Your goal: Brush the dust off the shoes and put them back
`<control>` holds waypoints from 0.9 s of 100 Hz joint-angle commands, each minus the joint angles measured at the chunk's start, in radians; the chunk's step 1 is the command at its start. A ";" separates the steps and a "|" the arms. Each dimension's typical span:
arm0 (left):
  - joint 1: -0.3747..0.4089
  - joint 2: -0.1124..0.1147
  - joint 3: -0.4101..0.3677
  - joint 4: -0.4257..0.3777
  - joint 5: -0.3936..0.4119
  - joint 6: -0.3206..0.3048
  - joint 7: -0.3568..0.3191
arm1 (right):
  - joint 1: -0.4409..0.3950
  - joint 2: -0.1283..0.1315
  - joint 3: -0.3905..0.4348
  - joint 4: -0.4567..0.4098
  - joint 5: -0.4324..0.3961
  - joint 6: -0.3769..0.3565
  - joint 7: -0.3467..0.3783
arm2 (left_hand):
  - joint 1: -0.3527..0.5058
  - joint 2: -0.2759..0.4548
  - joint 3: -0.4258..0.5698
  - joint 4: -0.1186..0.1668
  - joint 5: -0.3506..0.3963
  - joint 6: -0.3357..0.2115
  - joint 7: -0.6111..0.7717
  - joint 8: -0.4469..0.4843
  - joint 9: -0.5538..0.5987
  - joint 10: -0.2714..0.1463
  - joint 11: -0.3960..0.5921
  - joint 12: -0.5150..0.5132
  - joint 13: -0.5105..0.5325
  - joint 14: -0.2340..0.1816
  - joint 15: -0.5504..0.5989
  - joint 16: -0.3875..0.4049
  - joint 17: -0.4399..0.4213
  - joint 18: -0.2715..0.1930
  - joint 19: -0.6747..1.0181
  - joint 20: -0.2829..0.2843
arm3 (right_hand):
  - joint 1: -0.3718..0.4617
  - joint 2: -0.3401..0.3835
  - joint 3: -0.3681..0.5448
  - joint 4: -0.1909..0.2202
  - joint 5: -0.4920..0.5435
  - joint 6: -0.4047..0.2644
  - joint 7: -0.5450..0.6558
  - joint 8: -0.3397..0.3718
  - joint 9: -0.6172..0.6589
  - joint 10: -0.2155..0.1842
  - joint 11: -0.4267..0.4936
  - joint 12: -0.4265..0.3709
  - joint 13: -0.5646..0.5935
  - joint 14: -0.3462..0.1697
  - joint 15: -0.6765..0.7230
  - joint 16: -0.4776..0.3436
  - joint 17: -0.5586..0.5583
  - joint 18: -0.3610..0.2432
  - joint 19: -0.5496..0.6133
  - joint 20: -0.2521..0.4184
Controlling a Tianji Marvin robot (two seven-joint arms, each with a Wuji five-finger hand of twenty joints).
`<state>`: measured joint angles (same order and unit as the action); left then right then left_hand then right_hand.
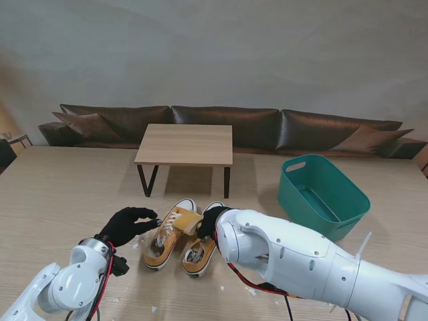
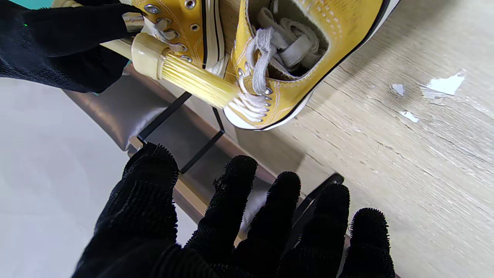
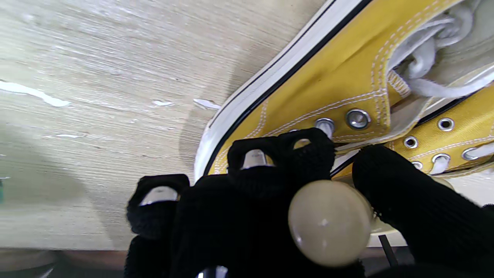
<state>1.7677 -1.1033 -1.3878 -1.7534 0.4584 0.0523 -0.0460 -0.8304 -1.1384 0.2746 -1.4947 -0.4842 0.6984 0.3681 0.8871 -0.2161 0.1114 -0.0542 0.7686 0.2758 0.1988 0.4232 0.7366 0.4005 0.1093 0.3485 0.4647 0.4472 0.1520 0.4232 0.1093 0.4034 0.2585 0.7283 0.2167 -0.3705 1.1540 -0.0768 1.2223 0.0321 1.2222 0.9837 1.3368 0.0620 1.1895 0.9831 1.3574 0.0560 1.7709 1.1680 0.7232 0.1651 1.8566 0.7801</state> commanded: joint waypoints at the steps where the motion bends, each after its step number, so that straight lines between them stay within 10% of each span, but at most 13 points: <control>1: 0.001 -0.004 0.000 -0.003 -0.004 0.000 -0.018 | -0.001 0.017 0.007 -0.007 -0.010 -0.006 0.023 | 0.005 0.027 0.005 0.033 0.010 0.007 0.000 0.004 -0.010 0.013 -0.003 0.004 -0.033 0.000 -0.022 -0.002 -0.018 -0.001 -0.028 0.015 | 0.032 0.079 0.044 0.015 0.117 0.114 -0.016 0.009 0.109 0.040 0.125 0.029 -0.041 -0.175 0.052 -0.011 0.474 -0.039 0.222 -0.021; 90: -0.015 -0.003 0.008 0.012 -0.012 0.004 -0.029 | -0.254 0.114 0.403 -0.184 -0.237 -0.175 0.148 | 0.006 0.033 0.003 0.034 0.007 0.010 -0.002 0.003 -0.009 0.013 -0.003 0.003 -0.035 0.000 -0.024 -0.001 -0.020 -0.002 -0.028 0.016 | 0.036 0.076 0.049 0.015 0.117 0.123 -0.018 0.012 0.109 0.047 0.120 0.030 -0.042 -0.166 0.054 -0.012 0.473 -0.035 0.220 -0.022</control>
<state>1.7538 -1.1028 -1.3810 -1.7424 0.4511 0.0527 -0.0526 -1.0748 -1.0294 0.6749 -1.6690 -0.7134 0.5320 0.5013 0.8871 -0.2161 0.1114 -0.0542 0.7686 0.2763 0.1988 0.4232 0.7366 0.4046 0.1093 0.3485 0.4647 0.4472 0.1520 0.4232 0.1092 0.4034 0.2585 0.7283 0.2167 -0.3701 1.1539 -0.0768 1.2225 0.0320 1.2221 0.9844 1.3368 0.0620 1.1895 0.9831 1.3574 0.0560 1.7709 1.1672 0.7232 0.1651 1.8573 0.7784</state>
